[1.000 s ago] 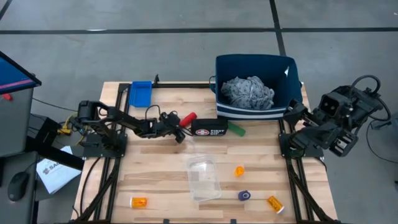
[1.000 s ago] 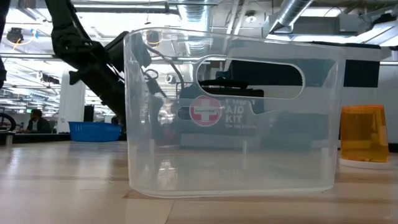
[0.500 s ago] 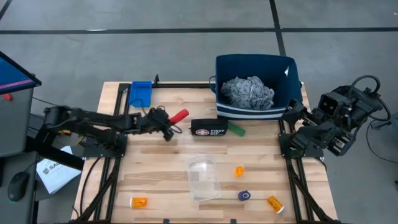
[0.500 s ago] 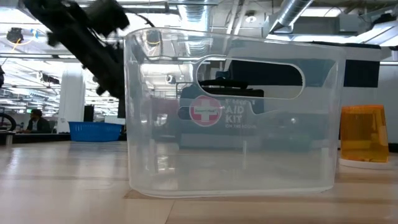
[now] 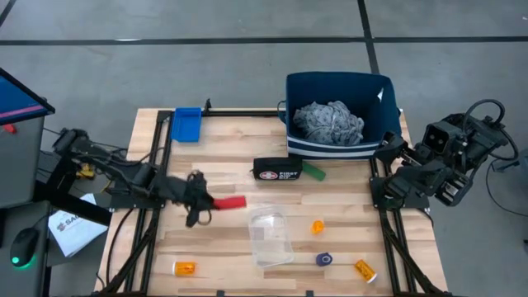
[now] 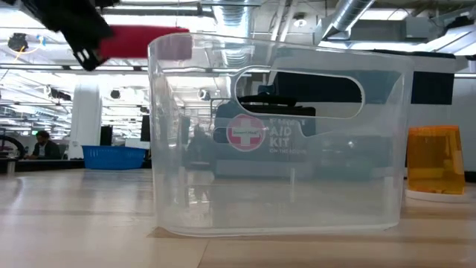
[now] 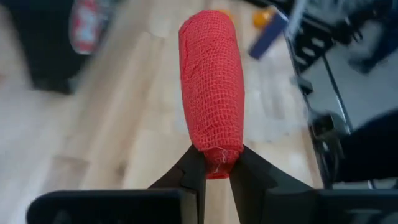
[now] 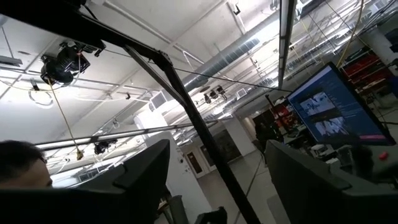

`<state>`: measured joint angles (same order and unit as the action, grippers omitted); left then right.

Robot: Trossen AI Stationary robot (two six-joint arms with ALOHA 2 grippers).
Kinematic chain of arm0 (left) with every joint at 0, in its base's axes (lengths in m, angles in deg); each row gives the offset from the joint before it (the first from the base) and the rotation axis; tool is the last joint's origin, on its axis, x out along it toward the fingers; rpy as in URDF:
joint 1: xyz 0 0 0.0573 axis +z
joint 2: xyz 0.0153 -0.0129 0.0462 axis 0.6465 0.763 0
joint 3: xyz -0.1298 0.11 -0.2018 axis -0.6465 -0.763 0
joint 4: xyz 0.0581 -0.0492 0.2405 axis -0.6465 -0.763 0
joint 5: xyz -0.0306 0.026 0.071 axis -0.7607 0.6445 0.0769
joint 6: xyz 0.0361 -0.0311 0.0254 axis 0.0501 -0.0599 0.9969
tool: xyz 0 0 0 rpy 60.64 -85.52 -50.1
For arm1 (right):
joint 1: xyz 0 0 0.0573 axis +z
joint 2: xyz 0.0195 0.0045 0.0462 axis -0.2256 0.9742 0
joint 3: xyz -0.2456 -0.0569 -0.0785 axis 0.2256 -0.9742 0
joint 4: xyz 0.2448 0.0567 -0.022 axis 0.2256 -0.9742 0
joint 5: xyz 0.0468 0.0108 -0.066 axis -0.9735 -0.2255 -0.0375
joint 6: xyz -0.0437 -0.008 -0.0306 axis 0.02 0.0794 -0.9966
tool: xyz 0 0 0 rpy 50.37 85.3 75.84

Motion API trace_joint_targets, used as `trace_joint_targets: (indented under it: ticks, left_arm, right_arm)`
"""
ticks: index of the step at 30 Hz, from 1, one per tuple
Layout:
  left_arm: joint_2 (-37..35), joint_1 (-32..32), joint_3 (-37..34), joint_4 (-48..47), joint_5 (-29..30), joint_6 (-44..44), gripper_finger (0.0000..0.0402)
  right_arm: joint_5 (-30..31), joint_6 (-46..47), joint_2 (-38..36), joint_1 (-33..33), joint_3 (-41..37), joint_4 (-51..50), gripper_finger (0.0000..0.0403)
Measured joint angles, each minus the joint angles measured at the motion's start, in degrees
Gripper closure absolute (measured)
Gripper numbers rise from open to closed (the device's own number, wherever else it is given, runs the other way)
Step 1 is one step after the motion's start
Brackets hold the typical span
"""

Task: Pick & place medical supplies in basket/bin
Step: Put the red bandage into the transparent bin

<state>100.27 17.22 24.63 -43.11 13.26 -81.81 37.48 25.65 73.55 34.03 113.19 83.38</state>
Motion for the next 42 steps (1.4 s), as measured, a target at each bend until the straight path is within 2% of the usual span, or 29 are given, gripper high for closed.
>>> trace_joint_targets:
  ticks: [4,11,15,22,27,42]
  left_arm:
    - [7.9,-4.0,4.7,3.0,2.5,0.1,0.0359]
    - [25.1,-6.1,15.3,8.9,5.7,2.1,0.0359]
    - [33.4,-6.9,20.7,9.0,12.8,-2.5,0.0359]
    - [45.2,-6.9,27.0,9.4,16.3,-5.8,0.0359]
    - [48.2,-6.6,27.3,10.1,17.1,-8.7,0.0356]
    - [47.5,-6.5,27.3,5.6,16.5,-8.5,0.0354]
  right_arm:
    - [1.0,0.1,-0.1,0.0,0.0,0.0,0.0140]
    - [3.0,2.9,-1.0,0.0,0.0,-0.8,0.0140]
    - [2.9,3.3,-0.9,0.2,0.0,-1.2,0.0140]
    - [2.6,4.7,-1.7,2.7,0.0,-2.3,0.0140]
    - [2.5,4.7,-2.2,5.5,0.0,-2.6,0.0140]
    - [2.6,4.3,-2.3,8.2,0.0,-5.0,0.0140]
